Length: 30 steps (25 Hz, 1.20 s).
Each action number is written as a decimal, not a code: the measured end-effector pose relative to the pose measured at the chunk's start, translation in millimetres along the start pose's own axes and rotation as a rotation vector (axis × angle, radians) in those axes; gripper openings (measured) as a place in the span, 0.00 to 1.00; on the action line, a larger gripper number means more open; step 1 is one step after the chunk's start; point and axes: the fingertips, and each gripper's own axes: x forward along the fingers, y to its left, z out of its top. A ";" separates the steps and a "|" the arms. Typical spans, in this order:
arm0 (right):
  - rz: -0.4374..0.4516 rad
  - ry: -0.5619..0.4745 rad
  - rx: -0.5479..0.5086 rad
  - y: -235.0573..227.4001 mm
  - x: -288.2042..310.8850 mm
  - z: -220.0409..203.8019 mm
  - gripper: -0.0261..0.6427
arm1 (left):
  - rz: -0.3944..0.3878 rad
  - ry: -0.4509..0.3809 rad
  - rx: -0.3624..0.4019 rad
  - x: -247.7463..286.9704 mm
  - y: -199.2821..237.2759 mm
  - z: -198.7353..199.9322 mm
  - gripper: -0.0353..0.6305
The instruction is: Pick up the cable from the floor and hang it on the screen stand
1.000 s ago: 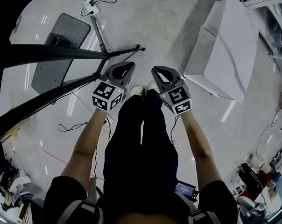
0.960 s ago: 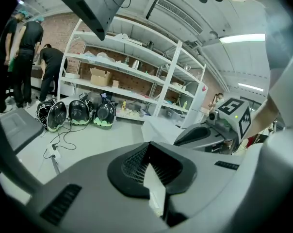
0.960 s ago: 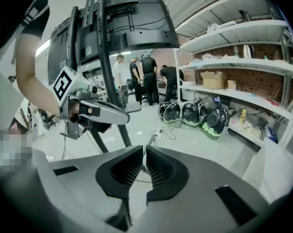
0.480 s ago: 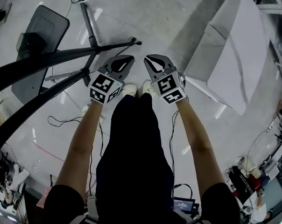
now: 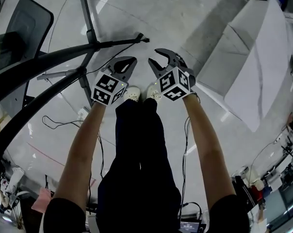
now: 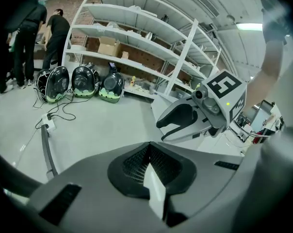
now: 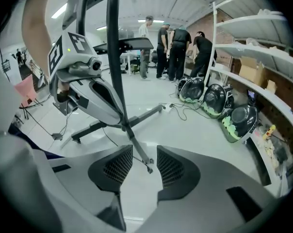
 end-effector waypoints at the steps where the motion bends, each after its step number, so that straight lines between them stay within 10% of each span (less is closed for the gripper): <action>1: 0.012 0.006 -0.013 1.2 9.8 -5.5 0.28 | 0.001 0.003 -0.003 5.5 3.0 -7.5 0.06; 30: 0.152 0.160 -0.249 -2.3 250.2 -180.8 0.36 | 0.024 0.056 -0.084 163.2 95.6 -218.6 0.06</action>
